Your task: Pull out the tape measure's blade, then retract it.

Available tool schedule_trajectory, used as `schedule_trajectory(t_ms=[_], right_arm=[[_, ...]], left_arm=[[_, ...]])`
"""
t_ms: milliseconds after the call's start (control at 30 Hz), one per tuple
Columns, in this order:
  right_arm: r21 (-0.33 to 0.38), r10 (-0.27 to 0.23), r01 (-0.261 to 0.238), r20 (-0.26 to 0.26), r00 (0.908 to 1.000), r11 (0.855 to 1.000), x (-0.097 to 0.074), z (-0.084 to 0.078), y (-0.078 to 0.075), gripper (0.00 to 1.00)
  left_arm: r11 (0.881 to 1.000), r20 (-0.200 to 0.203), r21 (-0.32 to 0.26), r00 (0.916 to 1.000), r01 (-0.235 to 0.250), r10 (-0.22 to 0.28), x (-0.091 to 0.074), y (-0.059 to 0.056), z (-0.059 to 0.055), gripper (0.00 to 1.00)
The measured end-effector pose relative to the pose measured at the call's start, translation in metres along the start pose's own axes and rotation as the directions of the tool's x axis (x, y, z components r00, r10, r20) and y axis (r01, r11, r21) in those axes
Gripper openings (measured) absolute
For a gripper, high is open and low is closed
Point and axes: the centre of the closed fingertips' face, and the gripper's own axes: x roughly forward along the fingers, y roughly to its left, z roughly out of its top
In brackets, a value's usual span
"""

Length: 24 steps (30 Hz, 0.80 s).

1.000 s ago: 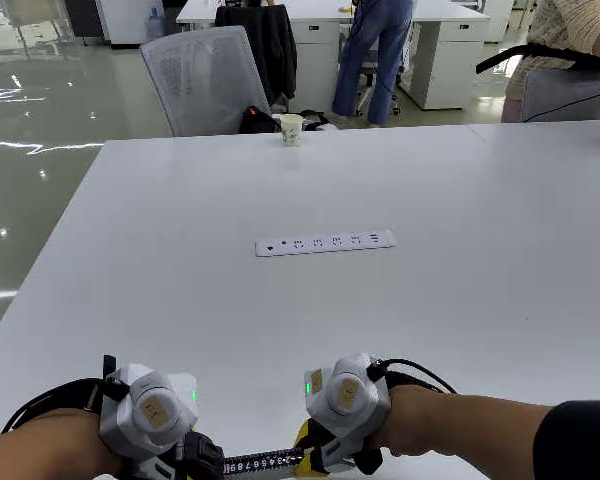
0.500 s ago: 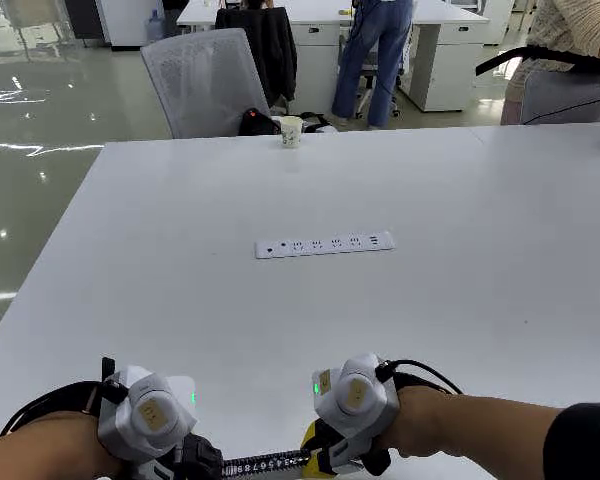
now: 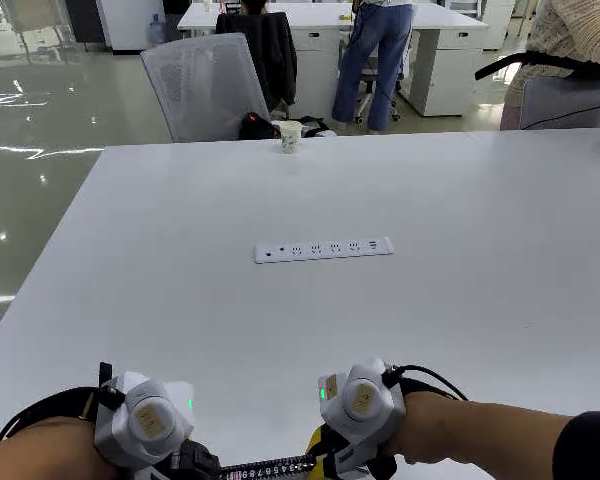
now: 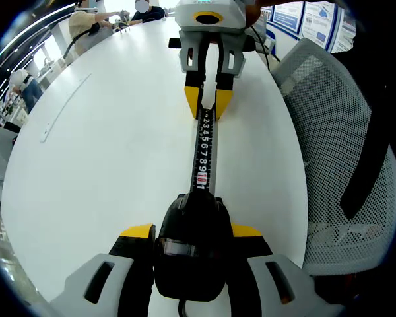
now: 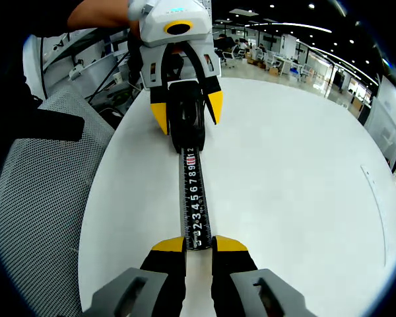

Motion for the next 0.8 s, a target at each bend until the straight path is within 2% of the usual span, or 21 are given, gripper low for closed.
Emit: schedule_trajectory(t_ms=[800], right_arm=[[0.009,-0.004,0.004,-0.01,0.9999,1.0,-0.008,-0.012,-0.001,0.11]], left_arm=[[1.0,-0.001,0.002,1.0,0.001,-0.001,0.0,0.0,0.0,0.37]])
